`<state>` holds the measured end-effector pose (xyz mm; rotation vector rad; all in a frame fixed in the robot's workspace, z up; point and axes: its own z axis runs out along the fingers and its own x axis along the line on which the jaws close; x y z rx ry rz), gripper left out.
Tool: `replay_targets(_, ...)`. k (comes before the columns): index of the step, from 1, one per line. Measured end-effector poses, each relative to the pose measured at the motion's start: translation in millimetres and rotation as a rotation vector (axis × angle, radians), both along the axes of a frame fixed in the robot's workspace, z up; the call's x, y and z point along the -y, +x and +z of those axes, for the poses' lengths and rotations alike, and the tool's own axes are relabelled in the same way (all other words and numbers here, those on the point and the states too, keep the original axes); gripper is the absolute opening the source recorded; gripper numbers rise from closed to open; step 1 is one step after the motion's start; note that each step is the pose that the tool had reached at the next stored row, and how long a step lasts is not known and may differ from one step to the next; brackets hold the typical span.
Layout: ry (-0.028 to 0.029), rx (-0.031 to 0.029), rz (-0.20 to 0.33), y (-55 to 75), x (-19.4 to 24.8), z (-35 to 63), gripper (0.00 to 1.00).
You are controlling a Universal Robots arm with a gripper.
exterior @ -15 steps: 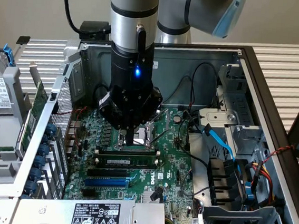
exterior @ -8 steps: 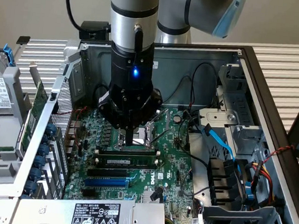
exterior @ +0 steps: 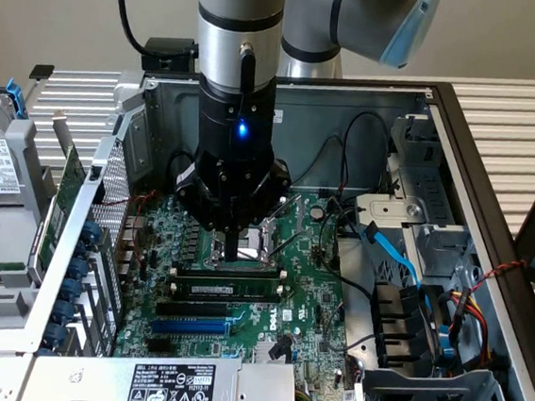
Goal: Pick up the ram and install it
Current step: 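Press down the ram until it locks into place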
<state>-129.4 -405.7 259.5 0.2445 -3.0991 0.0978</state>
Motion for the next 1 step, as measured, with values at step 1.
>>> replay_targets(1,0.0,0.0,0.0,0.0,0.0,0.0,0.11)
